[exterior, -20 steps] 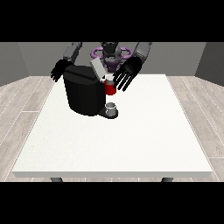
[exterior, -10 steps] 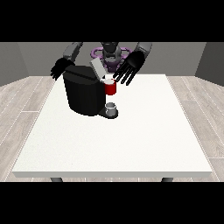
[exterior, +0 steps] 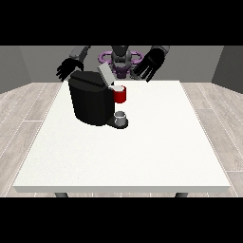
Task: Insert the coffee pod into the coffee machine and close the lid
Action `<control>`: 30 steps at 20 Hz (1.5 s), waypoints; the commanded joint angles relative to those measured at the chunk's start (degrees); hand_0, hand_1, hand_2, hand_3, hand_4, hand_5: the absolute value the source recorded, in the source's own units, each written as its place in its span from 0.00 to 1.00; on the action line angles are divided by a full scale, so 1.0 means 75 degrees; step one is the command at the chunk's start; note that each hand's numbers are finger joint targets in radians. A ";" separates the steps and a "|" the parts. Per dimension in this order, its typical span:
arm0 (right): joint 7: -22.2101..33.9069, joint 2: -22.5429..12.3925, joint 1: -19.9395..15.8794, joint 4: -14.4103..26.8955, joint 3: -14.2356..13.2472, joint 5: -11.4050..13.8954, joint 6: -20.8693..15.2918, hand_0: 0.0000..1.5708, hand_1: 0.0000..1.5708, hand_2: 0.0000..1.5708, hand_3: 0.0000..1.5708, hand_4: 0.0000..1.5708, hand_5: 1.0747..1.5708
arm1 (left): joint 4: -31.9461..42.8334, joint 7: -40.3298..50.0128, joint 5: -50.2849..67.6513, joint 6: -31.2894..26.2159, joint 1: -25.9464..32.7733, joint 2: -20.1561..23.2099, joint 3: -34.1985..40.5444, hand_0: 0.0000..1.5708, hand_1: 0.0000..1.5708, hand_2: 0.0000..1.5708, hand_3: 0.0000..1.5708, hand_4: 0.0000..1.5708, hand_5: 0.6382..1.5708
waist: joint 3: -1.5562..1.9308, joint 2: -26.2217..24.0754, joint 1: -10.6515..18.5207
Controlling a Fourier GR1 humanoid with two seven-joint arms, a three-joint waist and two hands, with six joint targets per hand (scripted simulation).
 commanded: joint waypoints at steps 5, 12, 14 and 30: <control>0.0246 -0.0229 0.0485 -0.0336 0.0130 0.0131 0.0119 0.00 0.00 0.00 0.00 0.28 1.00 | 0.0034 -0.0337 0.2032 -0.0024 0.1057 -0.1151 0.1591 0.00 0.00 0.00 0.00 0.15 1.00 | -0.0015 -0.1296 0.0625; 0.0817 -0.0911 0.0768 -0.0831 0.0159 -0.0225 0.1102 0.00 0.00 0.00 0.00 0.16 1.00 | -0.0102 -0.0684 0.2521 -0.0104 0.2693 -0.1863 0.1697 0.00 0.00 0.00 0.00 0.12 1.00 | -0.0005 -0.2519 0.1275; 0.1064 -0.0986 0.0498 -0.1102 0.0322 -0.0197 0.1227 0.00 0.00 0.00 0.00 0.00 1.00 | -0.0088 -0.0787 0.2759 -0.0069 0.2946 -0.2098 0.1837 0.00 0.00 0.00 0.00 0.14 1.00 | -0.0006 -0.2485 0.1301; 0.1048 -0.0977 -0.0540 -0.0505 0.0542 0.0308 0.1343 0.00 0.00 0.00 0.00 0.00 1.00 | -0.2348 0.0362 0.4145 -0.0943 0.3782 -0.2503 0.1479 0.00 0.00 0.00 0.00 0.00 1.00 | 0.0003 -0.1986 0.2588</control>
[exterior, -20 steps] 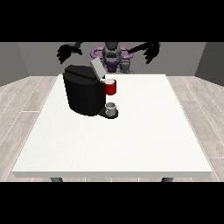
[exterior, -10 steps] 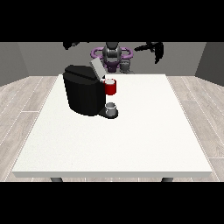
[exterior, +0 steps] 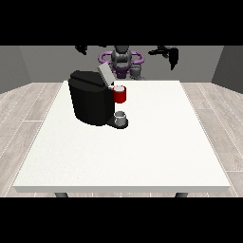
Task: Insert the coffee pod into the coffee machine and close the lid
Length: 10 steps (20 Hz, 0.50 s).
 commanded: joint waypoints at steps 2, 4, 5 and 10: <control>-0.0399 -0.0105 -0.0478 0.0621 -0.0193 0.0047 0.0203 0.00 0.00 0.00 0.00 0.08 1.00 | -0.0962 0.0089 0.0447 -0.0062 0.0518 -0.0198 -0.0530 0.00 0.00 0.00 0.00 0.13 1.00 | 0.0003 0.0554 0.0192; 0.0179 -0.0028 -0.0649 0.0367 -0.0136 -0.0149 0.0355 0.00 0.00 0.00 0.00 0.00 1.00 | -0.1506 0.0203 0.0559 0.0033 0.0988 -0.0200 -0.0568 0.00 0.00 0.00 0.00 0.07 1.00 | 0.0001 0.0371 0.0057; 0.0063 0.0135 -0.0850 0.0637 -0.0175 -0.0095 0.0119 0.00 0.00 0.00 0.00 0.00 1.00 | -0.1431 0.0066 0.0566 0.0288 0.1088 -0.0201 -0.0817 0.00 0.00 0.00 0.00 0.07 1.00 | 0.0002 0.0548 0.0254; -0.0077 -0.0182 -0.0895 0.1171 -0.0654 -0.0513 0.0610 0.00 0.00 0.00 0.00 0.00 1.00 | -0.2398 0.0900 0.1028 -0.0069 0.1233 -0.0175 -0.0587 0.00 0.00 0.00 0.00 0.00 1.00 | 0.0003 0.0832 0.0257</control>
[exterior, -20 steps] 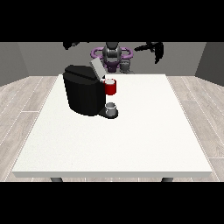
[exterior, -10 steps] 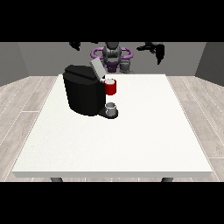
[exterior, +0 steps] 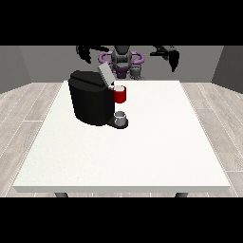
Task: Insert the coffee pod into the coffee machine and close the lid
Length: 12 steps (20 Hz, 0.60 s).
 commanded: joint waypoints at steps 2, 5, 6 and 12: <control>-0.0281 -0.0126 -0.0526 0.0790 -0.0437 -0.0132 0.0038 0.00 0.00 0.00 0.00 0.00 1.00 | -0.0901 0.0519 0.0471 0.0070 0.0142 0.0017 -0.0138 0.00 0.00 0.00 0.00 0.00 1.00 | 0.0002 0.0550 0.0130; -0.0622 -0.0033 -0.0805 0.1010 -0.0208 0.0081 0.0142 0.00 0.00 0.00 0.00 0.00 1.00 | -0.1336 0.0364 0.0494 0.0238 0.0593 0.0125 -0.0278 0.00 0.00 0.00 0.00 0.00 1.00 | 0.0001 0.0760 -0.0130; -0.0603 -0.0122 -0.0880 0.1271 -0.0414 0.0015 0.0093 0.00 0.00 0.00 0.00 0.00 1.00 | -0.1618 0.0656 0.0502 0.0153 0.0737 0.0073 -0.0455 0.00 0.00 0.00 0.00 0.00 1.00 | 0.0001 0.0720 -0.0017; -0.0706 -0.0034 -0.1191 0.1672 -0.0153 0.0259 0.0275 0.00 0.00 0.00 0.00 0.00 1.00 | -0.2189 0.1144 0.0744 0.0505 0.0797 0.0252 -0.0453 0.00 0.00 0.00 0.00 0.00 1.00 | 0.0001 0.0892 -0.0223</control>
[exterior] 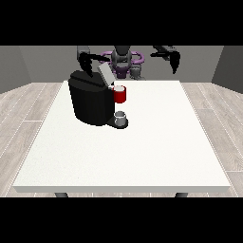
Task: Insert the coffee pod into the coffee machine and close the lid
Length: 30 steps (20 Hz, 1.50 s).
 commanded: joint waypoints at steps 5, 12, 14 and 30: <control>0.0053 0.0101 -0.0726 0.0197 0.0186 0.0176 0.0190 0.00 0.00 0.00 0.00 0.00 1.00 | 0.0032 -0.0542 0.0325 -0.0027 0.0290 0.0520 0.0206 0.00 0.00 0.00 0.00 0.00 1.00 | -0.0001 0.0410 -0.0338; -0.0123 -0.0058 -0.1407 0.1279 -0.0195 0.0352 -0.0113 0.00 0.00 0.00 0.00 0.00 1.00 | -0.1146 0.0436 0.0227 0.0435 0.0359 -0.0130 -0.0634 0.00 0.00 0.00 0.00 0.08 1.00 | 0.0002 0.0518 0.0257; -0.0297 -0.0219 -0.1527 0.1247 -0.0243 0.0185 0.0308 0.00 0.00 0.00 0.00 0.00 1.00 | -0.0860 0.0231 0.0253 0.0446 0.0071 0.0341 -0.0275 0.00 0.00 0.00 0.00 0.00 1.00 | 0.0001 0.0780 0.0012; 0.0016 0.0173 -0.2530 0.1332 0.0280 0.0911 -0.0020 0.00 0.00 0.00 0.00 0.00 1.00 | -0.0149 -0.0468 0.0341 0.0385 0.0161 0.0641 -0.0276 0.00 0.00 0.00 0.00 0.09 1.00 | 0.0000 0.0851 0.0064</control>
